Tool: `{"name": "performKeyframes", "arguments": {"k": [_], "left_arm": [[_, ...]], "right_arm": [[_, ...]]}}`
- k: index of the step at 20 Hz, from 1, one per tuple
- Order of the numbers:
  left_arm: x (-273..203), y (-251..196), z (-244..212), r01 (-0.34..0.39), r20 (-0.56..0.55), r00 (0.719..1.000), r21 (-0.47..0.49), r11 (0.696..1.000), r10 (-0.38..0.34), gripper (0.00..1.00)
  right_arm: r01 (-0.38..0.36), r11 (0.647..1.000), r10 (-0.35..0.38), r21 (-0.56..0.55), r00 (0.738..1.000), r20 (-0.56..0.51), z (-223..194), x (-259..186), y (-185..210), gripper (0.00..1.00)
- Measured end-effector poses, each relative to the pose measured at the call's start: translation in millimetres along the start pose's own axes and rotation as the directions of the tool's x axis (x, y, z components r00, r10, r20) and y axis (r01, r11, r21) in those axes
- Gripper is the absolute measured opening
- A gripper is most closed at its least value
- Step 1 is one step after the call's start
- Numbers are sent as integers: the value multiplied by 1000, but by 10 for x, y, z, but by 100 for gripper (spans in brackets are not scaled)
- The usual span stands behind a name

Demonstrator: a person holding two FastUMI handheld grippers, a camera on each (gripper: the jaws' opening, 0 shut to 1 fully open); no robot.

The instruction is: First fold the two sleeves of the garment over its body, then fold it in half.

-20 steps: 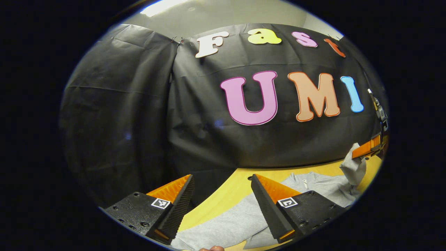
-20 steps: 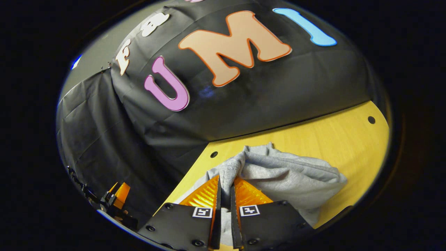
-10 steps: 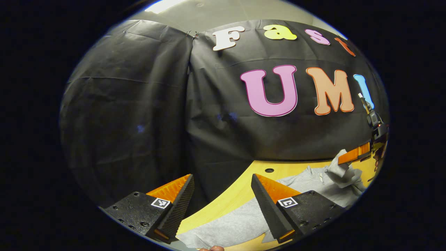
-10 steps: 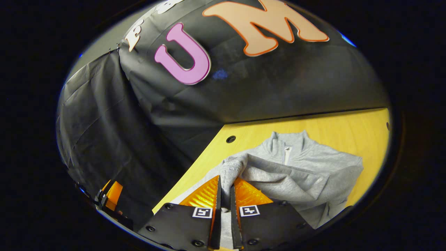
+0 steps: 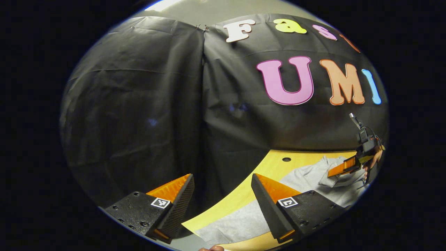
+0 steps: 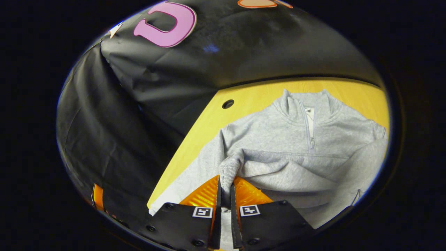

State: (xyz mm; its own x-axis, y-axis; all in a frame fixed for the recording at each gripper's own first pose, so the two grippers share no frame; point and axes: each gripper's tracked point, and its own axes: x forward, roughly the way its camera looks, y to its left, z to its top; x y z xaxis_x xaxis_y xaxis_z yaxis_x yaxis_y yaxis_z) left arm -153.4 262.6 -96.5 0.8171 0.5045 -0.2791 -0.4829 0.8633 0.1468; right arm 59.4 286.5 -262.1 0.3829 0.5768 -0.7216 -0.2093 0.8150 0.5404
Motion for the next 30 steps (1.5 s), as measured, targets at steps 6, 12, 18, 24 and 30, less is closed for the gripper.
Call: {"name": "performKeyframes", "arguments": {"k": [6,12,18,24,30], "left_arm": [[69,193,-228,-13,-45,999,17,1000,14,96],[151,147,-725,15,-133,991,-16,1000,-17,96],[169,-7,-1457,22,-309,950,-93,995,-50,96],[157,-48,-2058,-24,-456,889,-131,991,-39,96],[191,-52,-2251,-84,-519,855,-187,979,-25,97]], "right_arm": [[-103,991,100,81,994,37,54,-80,397,58],[-68,996,74,-54,990,119,137,-461,346,96],[-3,992,27,-128,982,187,166,-1018,79,95],[33,990,-1,-140,975,222,140,-1433,-88,96],[64,988,-28,-143,970,243,130,-1598,-250,96]]}}
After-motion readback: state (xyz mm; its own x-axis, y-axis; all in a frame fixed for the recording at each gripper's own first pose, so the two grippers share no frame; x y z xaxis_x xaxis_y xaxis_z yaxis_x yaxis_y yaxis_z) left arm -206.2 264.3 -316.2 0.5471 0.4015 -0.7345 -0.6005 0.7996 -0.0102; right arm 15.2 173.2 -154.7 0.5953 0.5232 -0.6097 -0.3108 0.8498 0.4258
